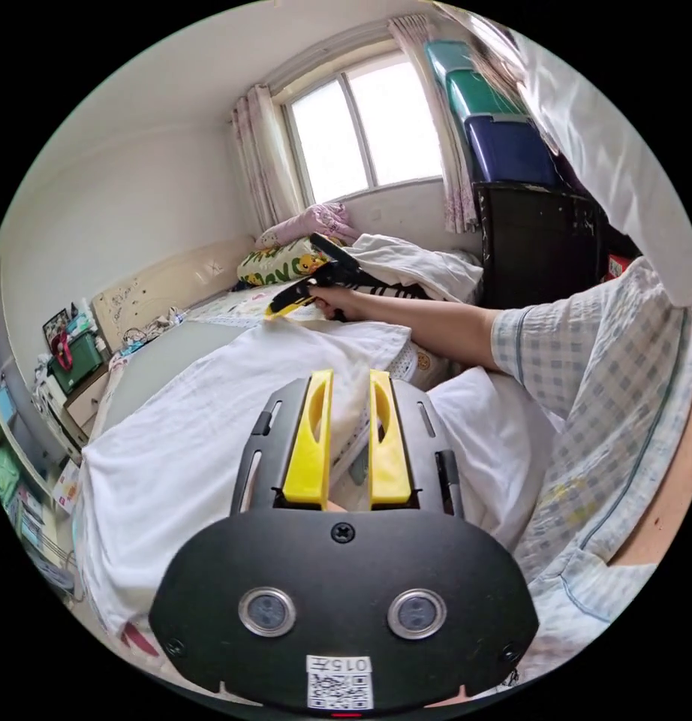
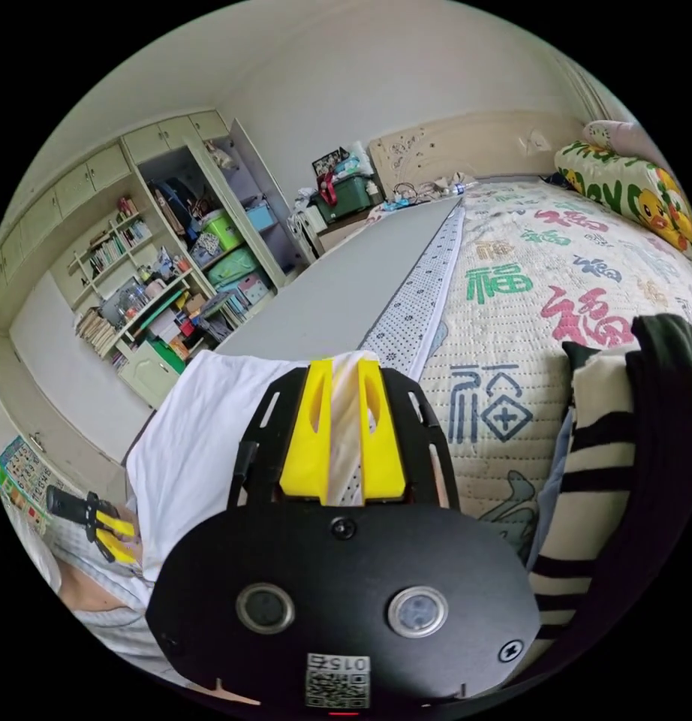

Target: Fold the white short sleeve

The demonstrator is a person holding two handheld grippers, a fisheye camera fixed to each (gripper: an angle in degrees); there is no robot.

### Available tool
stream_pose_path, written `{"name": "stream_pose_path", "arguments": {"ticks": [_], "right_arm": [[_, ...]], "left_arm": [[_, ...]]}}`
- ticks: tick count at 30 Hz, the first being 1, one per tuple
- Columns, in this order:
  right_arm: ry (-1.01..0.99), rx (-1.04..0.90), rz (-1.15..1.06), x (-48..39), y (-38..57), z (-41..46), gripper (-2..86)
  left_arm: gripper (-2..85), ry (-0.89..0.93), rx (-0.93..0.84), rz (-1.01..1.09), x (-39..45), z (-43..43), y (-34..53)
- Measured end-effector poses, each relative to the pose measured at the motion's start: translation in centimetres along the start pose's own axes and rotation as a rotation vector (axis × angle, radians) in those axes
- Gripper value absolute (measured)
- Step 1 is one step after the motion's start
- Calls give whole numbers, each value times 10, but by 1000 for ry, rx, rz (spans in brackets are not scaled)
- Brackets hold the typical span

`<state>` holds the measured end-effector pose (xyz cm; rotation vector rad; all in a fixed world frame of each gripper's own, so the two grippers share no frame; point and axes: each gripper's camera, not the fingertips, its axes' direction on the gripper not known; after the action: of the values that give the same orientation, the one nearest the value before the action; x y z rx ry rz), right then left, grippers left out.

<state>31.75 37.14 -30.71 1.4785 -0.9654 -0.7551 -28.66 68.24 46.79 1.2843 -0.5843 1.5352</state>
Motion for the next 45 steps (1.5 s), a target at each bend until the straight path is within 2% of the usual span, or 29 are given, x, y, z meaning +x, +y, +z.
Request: {"name": "stream_pose_path", "arguments": {"ticks": [3,7,9,12,14,20,23,26,30,33,35,39,41,43,45], "right_arm": [[64,105,-7,-1,40,-8,56],[393,216,-265,-68,110,-34,84],[446,261,-370,-104,151,-50,94],[322,264,-525,-159,235,-70,80],[181,222,-612,-192,306,-70,58],[76,136,-745,-247,449,-15,64],[135,35,-923,-288,498,38,83],[176,-13,-1014,-313,535,92,93],[48,-82,-1014,-330,559,140,94],[1,-104,-989,-337,573,176,93],[28,-132,-956,-335,582,205,87],[15,-131,-890,-320,599,228,85],[28,-134,-866,-306,613,241,84],[39,-119,-857,-296,624,246,83],[24,-105,-842,-284,633,247,80]], "left_arm": [[74,-94,32,-116,-17,-59,67],[72,-282,63,-300,-36,-142,179],[70,-353,61,-374,-38,-166,228],[62,-417,92,-497,-33,-186,305],[63,-354,134,-539,-20,-182,353],[83,-247,201,-592,16,-143,434],[85,-221,238,-595,34,-130,467],[85,-308,198,-569,59,-112,493],[83,-345,192,-459,82,-92,507],[73,-375,202,-414,57,-75,497],[52,-229,143,-469,-4,-35,485],[62,-152,-66,-605,-103,78,478],[79,-56,-297,-725,-159,177,499],[81,7,-406,-795,-179,242,531],[85,31,-381,-774,-174,285,562]]}}
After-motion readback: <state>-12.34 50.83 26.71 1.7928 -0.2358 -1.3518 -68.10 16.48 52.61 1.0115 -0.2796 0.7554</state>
